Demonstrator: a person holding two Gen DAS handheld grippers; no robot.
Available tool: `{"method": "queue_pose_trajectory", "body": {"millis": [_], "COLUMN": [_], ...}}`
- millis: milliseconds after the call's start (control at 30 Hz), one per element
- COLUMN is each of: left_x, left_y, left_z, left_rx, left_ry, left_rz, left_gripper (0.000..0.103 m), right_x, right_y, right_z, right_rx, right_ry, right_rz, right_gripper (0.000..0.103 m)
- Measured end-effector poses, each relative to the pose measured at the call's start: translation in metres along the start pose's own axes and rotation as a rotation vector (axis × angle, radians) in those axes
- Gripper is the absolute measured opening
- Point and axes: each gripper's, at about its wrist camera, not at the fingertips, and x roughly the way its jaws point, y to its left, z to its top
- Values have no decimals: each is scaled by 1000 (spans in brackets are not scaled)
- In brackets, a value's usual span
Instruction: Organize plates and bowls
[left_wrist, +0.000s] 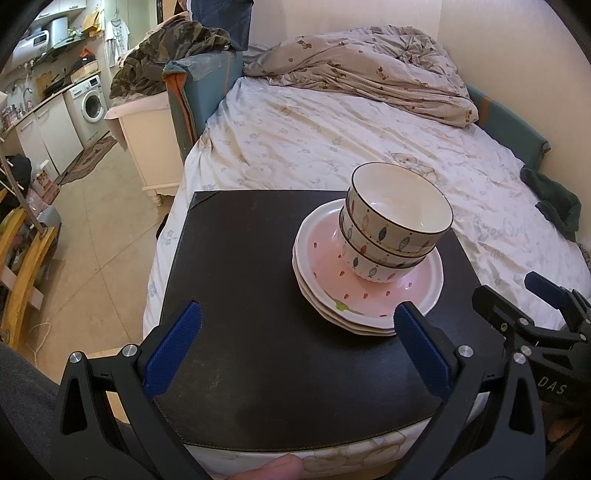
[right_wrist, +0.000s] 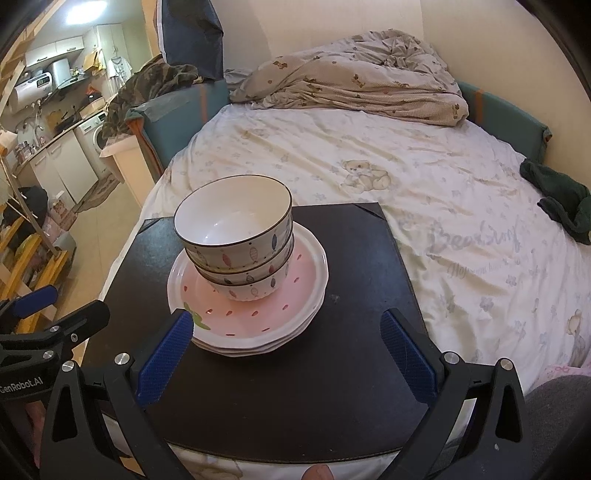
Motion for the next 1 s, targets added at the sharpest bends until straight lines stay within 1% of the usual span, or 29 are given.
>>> {"method": "queue_pose_trajectory", "body": {"millis": [767,1000], "left_x": [0,-1], "left_y": [1,1], "left_z": [0,2], "left_rx": [-16,-16], "left_ry": [1,-1], "left_rz": [1,-3], "left_gripper": [103,103], "right_x": [0,3], "right_y": [0,-3], "right_z": [1,1], "right_rx": [8,35], "right_ry": [0,13], "right_rz": [-3,4], "right_gripper": [103,103]}}
